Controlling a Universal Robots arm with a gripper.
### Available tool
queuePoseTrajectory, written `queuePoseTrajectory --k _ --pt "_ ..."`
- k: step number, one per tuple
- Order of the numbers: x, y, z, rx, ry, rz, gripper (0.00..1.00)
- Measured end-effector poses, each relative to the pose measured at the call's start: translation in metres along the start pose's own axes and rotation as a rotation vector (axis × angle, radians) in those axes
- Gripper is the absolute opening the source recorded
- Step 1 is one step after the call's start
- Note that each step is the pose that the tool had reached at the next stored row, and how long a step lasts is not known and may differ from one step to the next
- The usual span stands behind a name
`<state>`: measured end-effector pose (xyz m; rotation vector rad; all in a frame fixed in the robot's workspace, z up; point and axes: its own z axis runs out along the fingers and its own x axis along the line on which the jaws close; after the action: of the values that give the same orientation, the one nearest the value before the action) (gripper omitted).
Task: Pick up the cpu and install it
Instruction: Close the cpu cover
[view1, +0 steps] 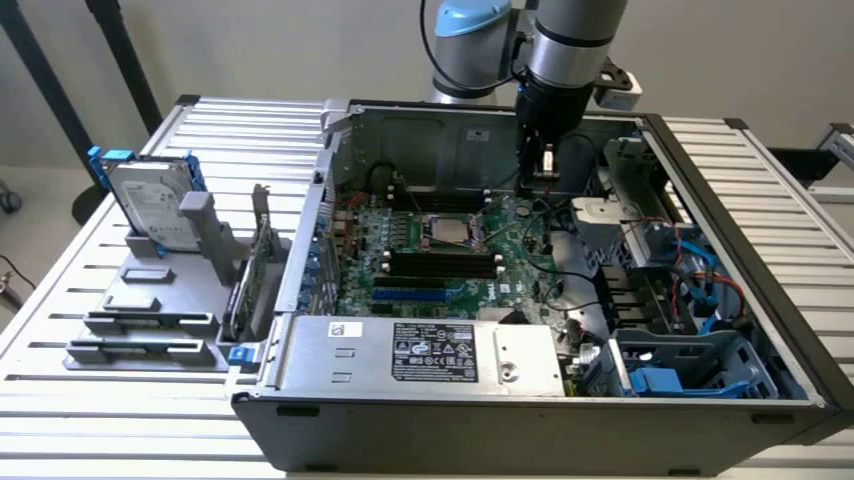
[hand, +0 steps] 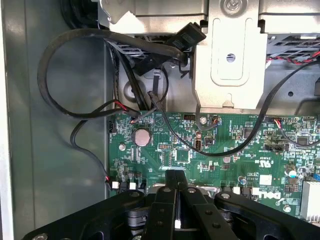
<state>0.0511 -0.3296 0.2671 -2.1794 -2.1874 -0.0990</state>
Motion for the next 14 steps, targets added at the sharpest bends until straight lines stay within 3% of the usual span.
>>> queuePoseTrajectory --k 4,6,9,14 --pt "0.000 0.0000 0.0014 -0.0270 0.0000 -0.003 0.11" --pt "0.000 -0.0001 0.0029 -0.0374 -0.0001 -0.004 0.11" --pt "-0.001 0.0000 0.0066 -0.0419 -0.0014 -0.005 0.11" --pt "-0.002 -0.0001 0.0130 -0.0421 -0.0071 -0.006 0.11"
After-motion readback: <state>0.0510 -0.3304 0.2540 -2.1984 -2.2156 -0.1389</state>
